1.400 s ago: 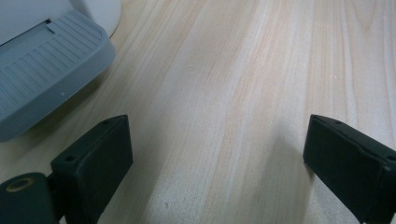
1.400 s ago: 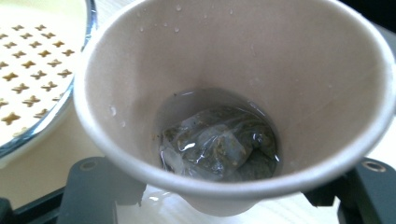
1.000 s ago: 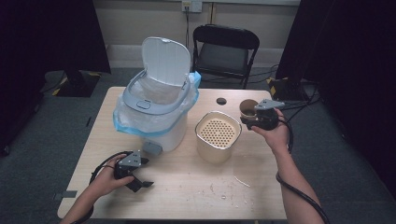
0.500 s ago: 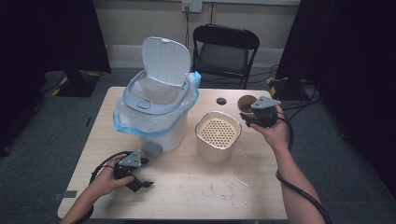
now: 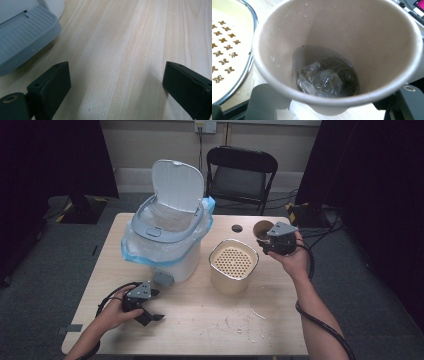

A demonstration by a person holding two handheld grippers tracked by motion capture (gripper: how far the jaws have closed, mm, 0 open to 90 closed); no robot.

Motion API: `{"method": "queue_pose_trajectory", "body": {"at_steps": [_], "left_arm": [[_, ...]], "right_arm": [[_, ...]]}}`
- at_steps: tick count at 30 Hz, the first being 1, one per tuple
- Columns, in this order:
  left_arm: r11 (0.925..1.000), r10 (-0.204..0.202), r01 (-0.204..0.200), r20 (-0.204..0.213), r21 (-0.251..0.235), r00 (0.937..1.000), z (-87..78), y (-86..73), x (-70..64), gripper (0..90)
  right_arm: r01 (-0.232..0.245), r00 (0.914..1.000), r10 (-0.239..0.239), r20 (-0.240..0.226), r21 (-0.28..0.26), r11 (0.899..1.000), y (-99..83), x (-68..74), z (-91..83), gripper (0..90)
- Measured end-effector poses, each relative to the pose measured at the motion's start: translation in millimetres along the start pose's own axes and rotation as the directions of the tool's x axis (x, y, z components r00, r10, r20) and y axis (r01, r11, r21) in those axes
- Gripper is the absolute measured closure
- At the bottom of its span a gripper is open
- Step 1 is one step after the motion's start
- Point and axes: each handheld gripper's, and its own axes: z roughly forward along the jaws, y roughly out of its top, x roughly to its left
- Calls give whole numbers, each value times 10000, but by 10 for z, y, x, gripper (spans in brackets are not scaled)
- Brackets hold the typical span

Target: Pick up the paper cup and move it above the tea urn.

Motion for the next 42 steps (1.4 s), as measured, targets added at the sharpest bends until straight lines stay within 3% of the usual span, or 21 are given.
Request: {"method": "queue_pose_trajectory", "body": {"at_steps": [5, 9, 19, 22, 25, 31, 32, 34, 35, 37, 38, 42], "left_arm": [[10000, 4, -4, 20, -39, 10000, 4, 1, -1, 71], [9999, 10, -9, 89, -154, 10000, 17, 2, -4, 60], [9999, -5, 6, 86, -136, 10000, 19, 2, -9, 52], [9999, -4, 5, 81, -140, 10000, 19, 2, -9, 52], [9999, 0, 1, 51, -139, 10000, 18, 2, -9, 52], [9999, -4, 5, 56, -122, 10000, 17, 2, -9, 53], [9999, -6, 7, 54, -144, 10000, 18, 2, -9, 52], [9999, -7, 7, 55, -145, 10000, 18, 2, -9, 52], [9999, -10, 11, 57, -125, 10000, 17, 2, -9, 52], [9999, -8, 9, 55, -144, 10000, 18, 2, -9, 52], [9999, -6, 7, 55, -136, 10000, 18, 2, -9, 52], [9999, 22, -21, 65, -134, 10000, 18, 3, -7, 52]], "right_arm": [[492, 9983, -493, 305, 36, 9988, 45, 20, -7, 341], [1625, 9826, -1640, 874, 237, 9864, 107, 50, -40, 343], [2437, 9638, -2443, 1063, 194, 9697, 179, 105, -93, 346], [2816, 9515, -2822, 1224, 226, 9593, 199, 115, -114, 347], [2848, 9495, -2842, 1332, 147, 9585, 209, 126, -133, 348], [3770, 9110, -3795, 1615, 468, 9250, 243, 188, -157, 350], [3899, 9034, -3931, 1714, 537, 9193, 251, 199, -163, 350], [4362, 8739, -4428, 2006, 781, 8964, 273, 234, -178, 351], [4481, 8653, -4543, 2120, 794, 8905, 282, 243, -183, 351], [5045, 8207, -5156, 2460, 1112, 8562, 311, 282, -200, 352], [5045, 8207, -5156, 2460, 1112, 8562, 311, 282, -200, 352], [6327, 7021, -6493, 2924, 1624, 7572, 389, 409, -225, 353]]}}
